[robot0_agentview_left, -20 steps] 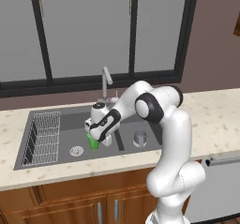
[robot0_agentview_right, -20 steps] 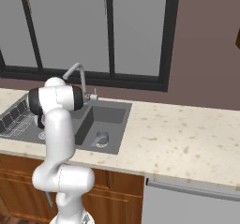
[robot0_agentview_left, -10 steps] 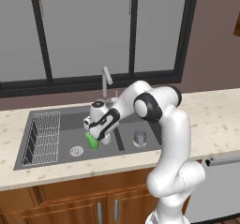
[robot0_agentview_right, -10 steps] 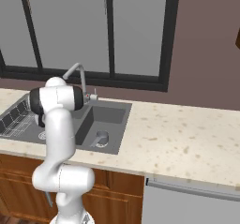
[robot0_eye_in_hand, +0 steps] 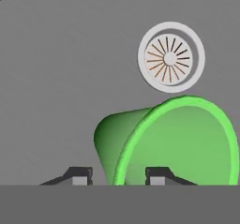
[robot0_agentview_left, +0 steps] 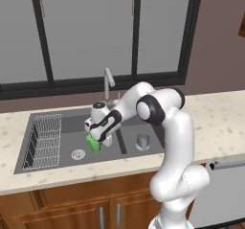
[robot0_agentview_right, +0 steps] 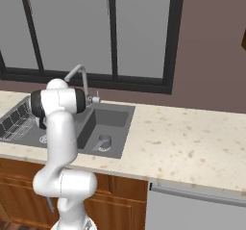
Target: Move any existing items from the left basin to the right basin for drying. Then move the cup from the counter to the left basin of the sink for washing.
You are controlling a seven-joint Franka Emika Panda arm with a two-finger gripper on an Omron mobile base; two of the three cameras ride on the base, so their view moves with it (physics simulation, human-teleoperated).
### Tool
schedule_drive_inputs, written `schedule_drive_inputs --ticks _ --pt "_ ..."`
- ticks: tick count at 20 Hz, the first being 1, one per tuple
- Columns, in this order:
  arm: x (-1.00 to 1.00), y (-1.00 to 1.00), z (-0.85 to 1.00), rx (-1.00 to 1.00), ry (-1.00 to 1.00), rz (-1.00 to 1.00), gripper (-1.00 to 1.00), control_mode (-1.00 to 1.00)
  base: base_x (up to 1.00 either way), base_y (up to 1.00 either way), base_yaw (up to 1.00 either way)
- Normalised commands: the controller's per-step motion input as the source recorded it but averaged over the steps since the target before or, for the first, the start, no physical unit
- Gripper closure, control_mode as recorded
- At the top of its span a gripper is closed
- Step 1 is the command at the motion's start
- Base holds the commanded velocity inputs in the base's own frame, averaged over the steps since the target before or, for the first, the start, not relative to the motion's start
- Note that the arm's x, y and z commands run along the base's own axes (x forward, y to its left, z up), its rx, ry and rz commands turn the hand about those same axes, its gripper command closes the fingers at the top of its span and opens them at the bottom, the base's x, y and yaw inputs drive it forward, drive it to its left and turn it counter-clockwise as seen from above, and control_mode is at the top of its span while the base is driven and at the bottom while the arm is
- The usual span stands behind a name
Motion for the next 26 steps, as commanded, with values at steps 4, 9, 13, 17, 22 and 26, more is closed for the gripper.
schedule_drive_inputs --ticks 4,9,13,17,22,26 --pt "-0.18 -0.13 0.17 0.04 -0.03 0.00 -1.00 -1.00 0.00 0.00 0.00" --pt "-0.29 -0.14 0.48 0.06 -0.06 0.00 -1.00 -1.00 0.00 0.00 0.00" --pt "-0.36 -0.11 0.73 0.08 -0.07 0.00 -1.00 -1.00 0.00 0.00 0.00" --pt "-0.35 -0.05 0.89 0.06 -0.08 0.00 -1.00 -1.00 0.00 0.00 0.00" --pt "-0.39 -0.07 0.95 0.03 -0.11 0.00 -1.00 -1.00 0.00 0.00 0.00" --pt "-0.45 -0.13 0.88 0.01 -0.15 0.00 -1.00 -1.00 0.00 0.00 0.00"
